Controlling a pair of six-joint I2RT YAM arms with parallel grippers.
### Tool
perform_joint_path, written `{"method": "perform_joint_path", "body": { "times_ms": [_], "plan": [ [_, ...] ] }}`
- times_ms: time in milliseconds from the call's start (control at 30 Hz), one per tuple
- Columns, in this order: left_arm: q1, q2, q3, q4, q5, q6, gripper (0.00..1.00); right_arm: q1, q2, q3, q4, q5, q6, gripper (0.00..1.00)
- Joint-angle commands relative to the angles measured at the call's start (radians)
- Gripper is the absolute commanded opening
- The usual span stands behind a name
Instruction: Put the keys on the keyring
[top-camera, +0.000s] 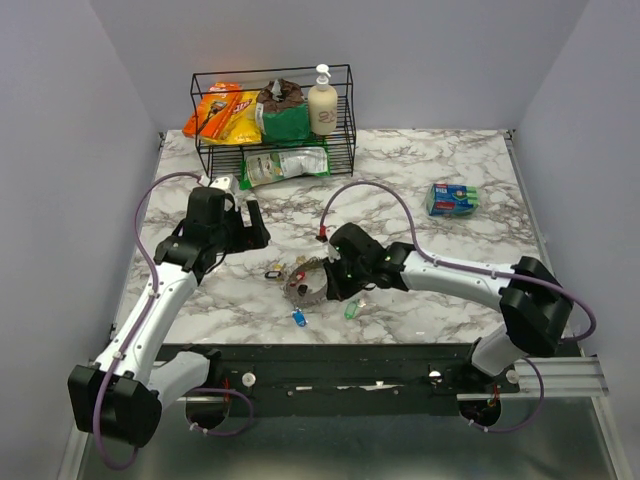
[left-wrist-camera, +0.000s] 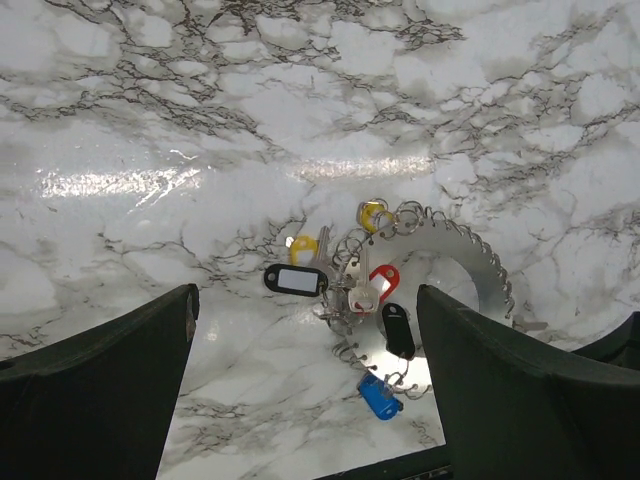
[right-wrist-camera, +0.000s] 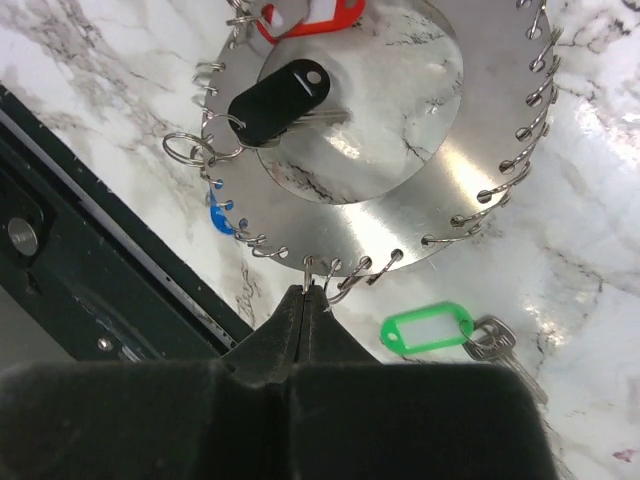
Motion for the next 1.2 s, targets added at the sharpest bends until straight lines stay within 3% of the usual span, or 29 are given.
{"method": "perform_joint_path", "body": {
  "times_ms": [0,167,600,833,1167],
  "plan": [
    [0.004,-0.027,0.036,-0.010,-0.022,0.023,0.99,0.009,-0.096,0.040,-0.051,0.046,-0.126,0.01],
    [0.004,-0.032,0.053,-0.006,-0.011,0.032,0.99,0.008,-0.171,0.058,-0.068,0.109,-0.189,0.01],
    [0.004,-0.021,0.151,0.014,0.101,0.099,0.99,0.008,-0.313,0.030,-0.003,-0.002,-0.318,0.01],
    [0.004,-0.045,0.168,0.048,0.245,0.156,0.99,0.008,-0.347,0.047,0.020,-0.069,-0.396,0.01],
    [0.004,-0.102,0.152,0.120,0.455,0.220,0.98,0.009,-0.355,0.110,0.037,-0.282,-0.524,0.01]
  ]
}}
